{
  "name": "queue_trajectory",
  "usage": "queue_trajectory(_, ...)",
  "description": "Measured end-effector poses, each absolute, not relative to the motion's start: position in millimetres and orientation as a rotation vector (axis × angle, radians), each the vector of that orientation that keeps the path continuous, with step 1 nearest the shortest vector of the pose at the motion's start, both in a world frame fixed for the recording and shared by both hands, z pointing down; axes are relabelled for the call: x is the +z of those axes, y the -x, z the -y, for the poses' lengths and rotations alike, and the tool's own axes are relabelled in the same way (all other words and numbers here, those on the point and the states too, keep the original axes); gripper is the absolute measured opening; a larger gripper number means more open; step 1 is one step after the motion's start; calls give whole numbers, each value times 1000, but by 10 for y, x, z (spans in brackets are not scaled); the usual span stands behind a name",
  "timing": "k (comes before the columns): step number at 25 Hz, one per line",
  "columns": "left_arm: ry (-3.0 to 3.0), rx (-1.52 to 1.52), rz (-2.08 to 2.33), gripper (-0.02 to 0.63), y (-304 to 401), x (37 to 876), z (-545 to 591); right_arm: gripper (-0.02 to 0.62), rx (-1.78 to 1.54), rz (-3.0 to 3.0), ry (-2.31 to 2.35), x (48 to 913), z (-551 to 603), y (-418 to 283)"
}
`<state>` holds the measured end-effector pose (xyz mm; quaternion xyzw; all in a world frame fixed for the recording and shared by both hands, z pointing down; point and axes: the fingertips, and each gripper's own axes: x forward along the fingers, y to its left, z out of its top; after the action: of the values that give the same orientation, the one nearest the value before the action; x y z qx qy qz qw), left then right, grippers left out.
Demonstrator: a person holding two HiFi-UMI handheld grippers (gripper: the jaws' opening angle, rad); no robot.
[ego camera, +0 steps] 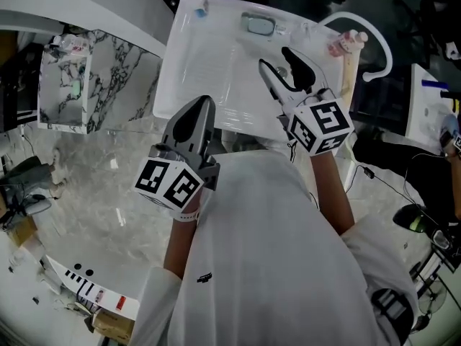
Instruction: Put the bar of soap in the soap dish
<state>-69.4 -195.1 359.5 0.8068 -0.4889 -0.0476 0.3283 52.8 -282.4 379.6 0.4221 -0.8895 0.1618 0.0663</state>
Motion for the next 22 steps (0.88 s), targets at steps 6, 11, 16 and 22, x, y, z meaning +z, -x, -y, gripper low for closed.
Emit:
queue_trajectory(6, -2145, -96, 1328, 9, 765, 3583, 1927, 143, 413, 2714, -1277, 3608, 2629, -663)
queue_trajectory(11, -2159, -100, 1353, 9, 830, 3519, 1911, 56, 343, 2705, -1273, 3499, 2499, -732)
queue_trajectory(16, -2166, -110, 1384, 9, 882, 3479, 1909, 23, 307, 2691, -1263, 3462, 2415, -713)
queue_trajectory(22, -2182, -112, 1411, 9, 910, 3412, 1910, 12, 327, 2732, -1290, 3307, 2373, -717)
